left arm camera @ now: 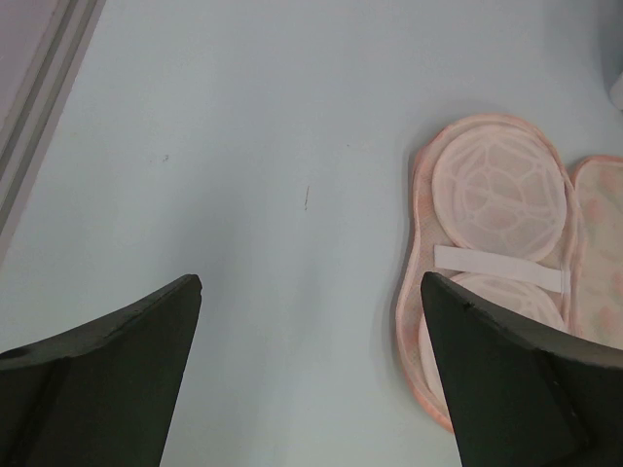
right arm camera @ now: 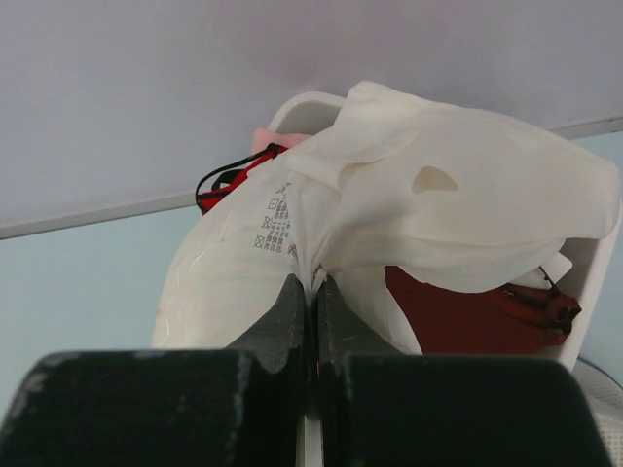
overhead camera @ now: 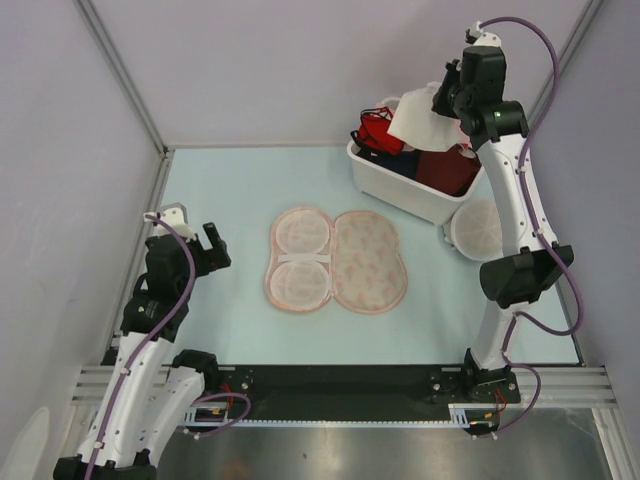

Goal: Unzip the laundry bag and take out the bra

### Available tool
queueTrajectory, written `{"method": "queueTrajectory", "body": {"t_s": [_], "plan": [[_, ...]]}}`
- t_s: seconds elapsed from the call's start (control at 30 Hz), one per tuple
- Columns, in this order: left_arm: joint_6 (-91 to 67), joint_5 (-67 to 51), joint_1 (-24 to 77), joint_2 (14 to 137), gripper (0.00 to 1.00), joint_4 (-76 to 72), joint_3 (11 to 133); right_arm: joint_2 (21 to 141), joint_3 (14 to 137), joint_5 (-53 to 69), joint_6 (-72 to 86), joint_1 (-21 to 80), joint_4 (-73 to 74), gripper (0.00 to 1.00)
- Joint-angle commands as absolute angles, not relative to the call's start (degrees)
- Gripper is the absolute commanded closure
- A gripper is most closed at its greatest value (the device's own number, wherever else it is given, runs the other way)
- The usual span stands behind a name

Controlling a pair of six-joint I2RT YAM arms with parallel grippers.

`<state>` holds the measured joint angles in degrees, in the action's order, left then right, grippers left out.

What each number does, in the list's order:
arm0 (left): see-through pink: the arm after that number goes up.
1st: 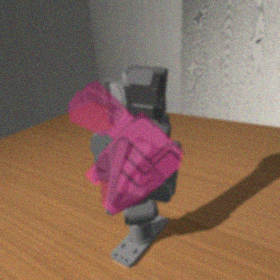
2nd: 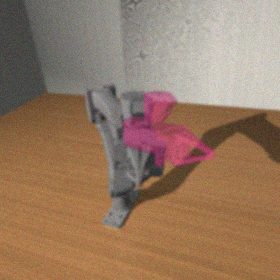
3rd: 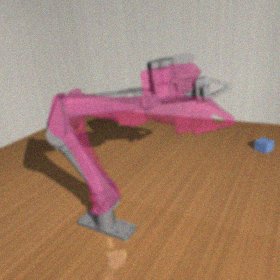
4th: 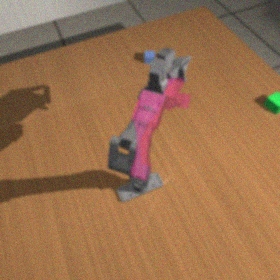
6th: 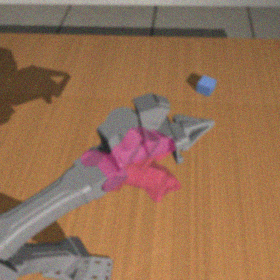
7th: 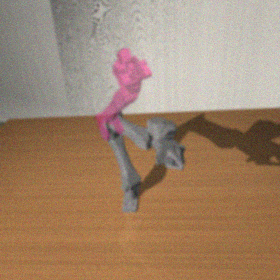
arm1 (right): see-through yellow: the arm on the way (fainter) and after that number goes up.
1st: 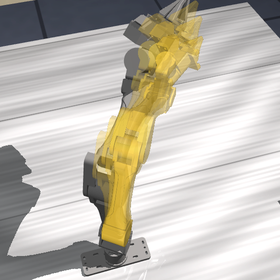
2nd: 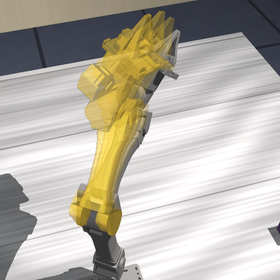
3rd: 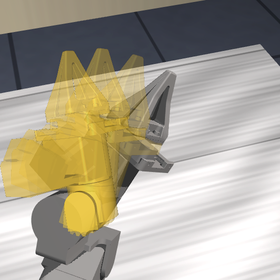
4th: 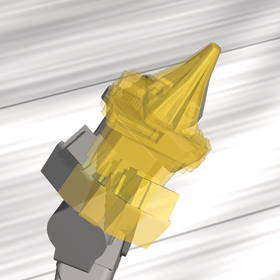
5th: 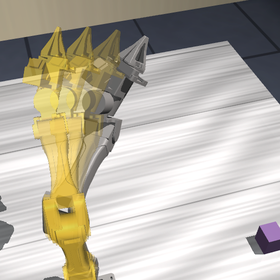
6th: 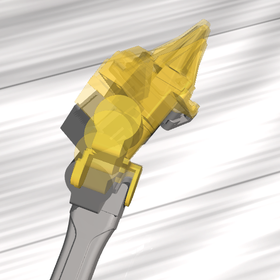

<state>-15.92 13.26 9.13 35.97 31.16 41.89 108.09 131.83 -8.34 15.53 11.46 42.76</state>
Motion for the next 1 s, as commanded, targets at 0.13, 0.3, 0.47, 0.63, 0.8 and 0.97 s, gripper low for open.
{"method": "queueTrajectory", "body": {"t_s": [0.13, 0.3, 0.47, 0.63, 0.8, 0.97], "plan": [[-14.59, 13.53, 8.61, 36.03, 0.00, 29.62, 42.19, 113.02, 135.00, -4.93, 12.22, 8.44, 35.70, 1.00], [-14.50, 13.62, 8.61, 36.56, 0.00, 29.53, 42.19, 118.11, 135.61, -2.38, 11.95, 6.95, 32.79, 1.00], [-14.41, 13.97, 8.61, 36.74, 0.00, 29.36, 42.01, 121.46, 134.83, 2.89, 12.74, 6.94, 31.99, 1.00], [-14.33, 14.15, 8.61, 37.00, 0.00, 29.36, 42.10, 122.96, 131.57, 4.40, 12.48, 9.31, 30.50, 1.00], [-14.33, 14.15, 8.61, 36.74, 0.00, 29.27, 42.01, 123.92, 128.32, 1.94, 11.78, 11.69, 28.74, 1.00], [-14.33, 14.24, 8.61, 36.21, 0.00, 29.35, 41.92, 125.68, 128.50, 0.09, 13.09, 11.95, 30.14, 1.00]]}}
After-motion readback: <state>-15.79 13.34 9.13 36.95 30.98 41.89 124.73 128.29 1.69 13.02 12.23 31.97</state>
